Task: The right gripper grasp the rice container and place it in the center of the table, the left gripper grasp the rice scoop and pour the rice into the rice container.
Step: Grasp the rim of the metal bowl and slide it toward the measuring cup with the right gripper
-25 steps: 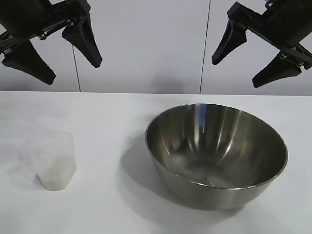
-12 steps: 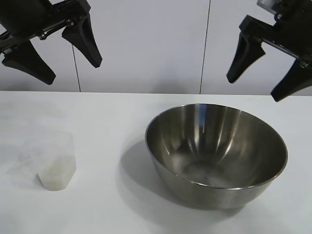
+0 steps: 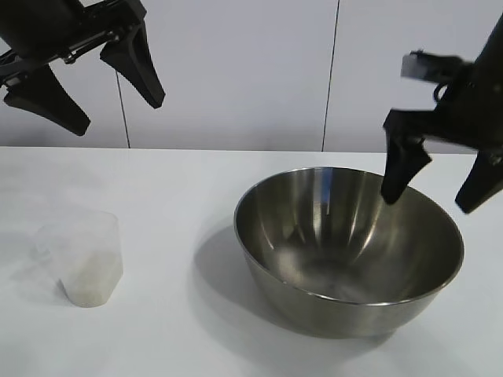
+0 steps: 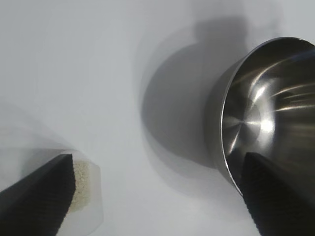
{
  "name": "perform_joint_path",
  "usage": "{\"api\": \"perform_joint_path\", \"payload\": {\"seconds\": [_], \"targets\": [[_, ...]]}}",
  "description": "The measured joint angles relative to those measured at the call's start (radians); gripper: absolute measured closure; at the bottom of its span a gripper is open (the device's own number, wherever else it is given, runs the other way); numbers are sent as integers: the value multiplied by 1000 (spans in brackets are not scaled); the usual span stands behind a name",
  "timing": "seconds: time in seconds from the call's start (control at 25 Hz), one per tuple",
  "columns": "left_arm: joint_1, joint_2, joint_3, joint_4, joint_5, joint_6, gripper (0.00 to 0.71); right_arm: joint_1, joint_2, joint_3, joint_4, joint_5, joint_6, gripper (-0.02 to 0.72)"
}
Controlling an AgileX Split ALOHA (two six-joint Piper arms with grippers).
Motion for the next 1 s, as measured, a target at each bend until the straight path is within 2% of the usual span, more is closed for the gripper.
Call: {"api": "perform_joint_path", "payload": {"seconds": [0.04,0.28,0.44,0.6,0.68,0.92,1.0], "targets": [[0,0,0,0,0,0,53,0,3,0,-7,-3,7,266],[0,0,0,0,-3,0,53,0,15,2,-46,-8,34,461],[0,0,0,0,-4,0,53,0,25,13,-50,-15,36,645],[0,0,0,0,-4,0,53,-3,14,13,-28,5,22,685],[0,0,0,0,-6,0,53,-22,-1,15,12,8,-8,694],[0,0,0,0,-7,0,53,-147,-41,18,280,43,-218,692],[0,0,0,0,-7,0,53,-157,-42,18,317,52,-256,692]]}}
